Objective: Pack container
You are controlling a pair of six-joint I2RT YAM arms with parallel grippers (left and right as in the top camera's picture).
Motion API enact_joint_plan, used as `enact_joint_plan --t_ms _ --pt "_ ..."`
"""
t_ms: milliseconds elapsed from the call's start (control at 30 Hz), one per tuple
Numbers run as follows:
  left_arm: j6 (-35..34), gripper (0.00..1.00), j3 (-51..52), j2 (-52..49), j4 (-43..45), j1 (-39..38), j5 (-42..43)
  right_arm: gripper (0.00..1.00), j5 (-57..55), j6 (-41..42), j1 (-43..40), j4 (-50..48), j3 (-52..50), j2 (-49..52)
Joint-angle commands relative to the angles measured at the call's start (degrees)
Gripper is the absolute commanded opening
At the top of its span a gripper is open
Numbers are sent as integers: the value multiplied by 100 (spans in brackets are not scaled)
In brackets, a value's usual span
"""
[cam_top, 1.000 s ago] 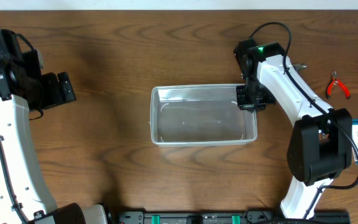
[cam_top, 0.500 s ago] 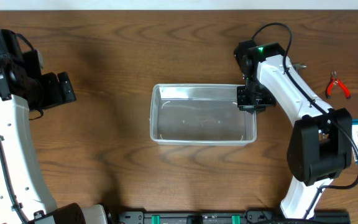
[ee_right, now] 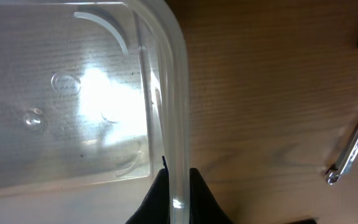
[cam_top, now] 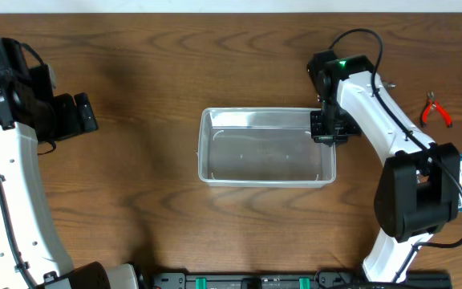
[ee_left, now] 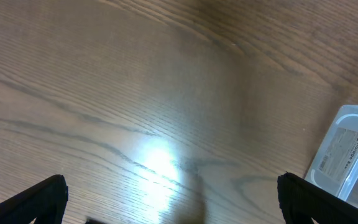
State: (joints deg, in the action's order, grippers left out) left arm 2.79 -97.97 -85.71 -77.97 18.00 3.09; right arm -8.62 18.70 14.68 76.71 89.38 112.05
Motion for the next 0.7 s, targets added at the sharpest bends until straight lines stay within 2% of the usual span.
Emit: enact_joint_plan --t_ms 0,400,567,667 --pt "-50 98 -35 37 -20 31 57 1 -492 -192 -63 -17 -70 -122" --pt "-50 98 -35 37 -17 31 57 2 -485 -264 -63 -72 -70 -122" --pt "-50 98 -35 37 -17 31 57 11 -483 -293 -61 -90 -68 -122" --pt "-50 98 -35 37 -17 31 57 14 -483 -293 -61 -90 -68 -122"
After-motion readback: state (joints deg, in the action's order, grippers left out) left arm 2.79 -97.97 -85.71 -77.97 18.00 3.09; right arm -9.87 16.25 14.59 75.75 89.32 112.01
